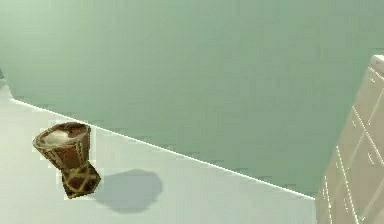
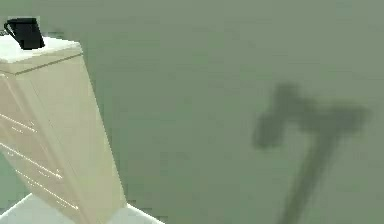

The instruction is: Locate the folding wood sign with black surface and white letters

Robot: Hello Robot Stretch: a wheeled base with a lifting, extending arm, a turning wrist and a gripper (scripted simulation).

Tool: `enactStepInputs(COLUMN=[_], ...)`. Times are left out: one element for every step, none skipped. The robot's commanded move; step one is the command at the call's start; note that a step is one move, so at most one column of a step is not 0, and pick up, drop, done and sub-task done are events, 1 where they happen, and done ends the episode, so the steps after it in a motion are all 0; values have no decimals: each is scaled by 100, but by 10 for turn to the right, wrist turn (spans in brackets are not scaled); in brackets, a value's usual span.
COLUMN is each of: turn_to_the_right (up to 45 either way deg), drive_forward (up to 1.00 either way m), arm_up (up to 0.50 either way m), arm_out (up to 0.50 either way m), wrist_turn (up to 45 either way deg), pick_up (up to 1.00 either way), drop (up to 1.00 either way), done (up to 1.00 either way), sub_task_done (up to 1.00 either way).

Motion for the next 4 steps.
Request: enactStepInputs(turn_to_the_right=[-450, -180, 0, 0], drive_forward=[0, 0, 100, 100], arm_up=[0, 0, 0, 0], arm_out=[0, 0, 0, 0], wrist_turn=[0, 0, 0, 0], pick_up=[0, 0, 0, 0], drop=[0, 0, 0, 0], done=[0, 0, 0, 0], sub_task_done=[0, 0, 0, 0])
